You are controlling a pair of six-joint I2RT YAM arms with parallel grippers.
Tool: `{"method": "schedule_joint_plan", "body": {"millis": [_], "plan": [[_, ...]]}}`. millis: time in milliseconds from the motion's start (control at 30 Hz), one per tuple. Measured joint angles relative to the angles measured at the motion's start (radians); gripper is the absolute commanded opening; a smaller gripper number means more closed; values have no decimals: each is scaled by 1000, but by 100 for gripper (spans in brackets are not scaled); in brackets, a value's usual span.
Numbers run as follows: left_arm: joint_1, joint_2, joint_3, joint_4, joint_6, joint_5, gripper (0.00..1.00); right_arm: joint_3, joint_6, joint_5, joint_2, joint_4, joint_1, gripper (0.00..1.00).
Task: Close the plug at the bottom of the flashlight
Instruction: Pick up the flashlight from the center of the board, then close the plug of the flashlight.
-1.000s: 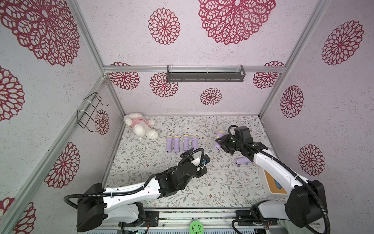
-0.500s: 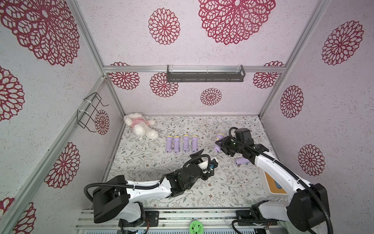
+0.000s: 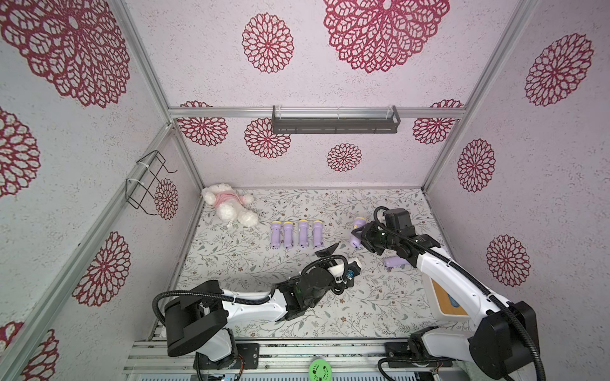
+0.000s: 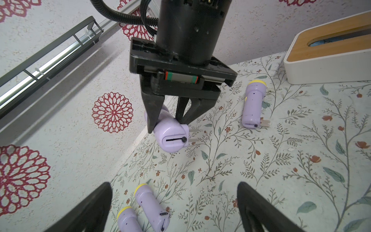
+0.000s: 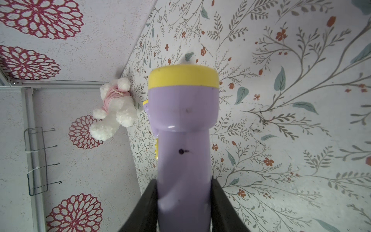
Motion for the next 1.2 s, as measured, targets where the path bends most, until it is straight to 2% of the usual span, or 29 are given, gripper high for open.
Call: {"method": "schedule_joint_plan", "body": {"millis": [100, 600, 800, 1200], "plan": [[5, 14, 7, 4, 0, 14, 100, -13, 0, 0, -14, 1, 0, 0], [67, 100, 93, 18, -16, 109, 94, -14, -2, -3, -41, 1, 1, 0], [81, 118, 101, 21, -15, 126, 86, -14, -12, 2, -47, -4, 1, 0], [83, 131, 119, 43, -16, 146, 78, -21, -18, 2, -48, -5, 1, 0]]}}
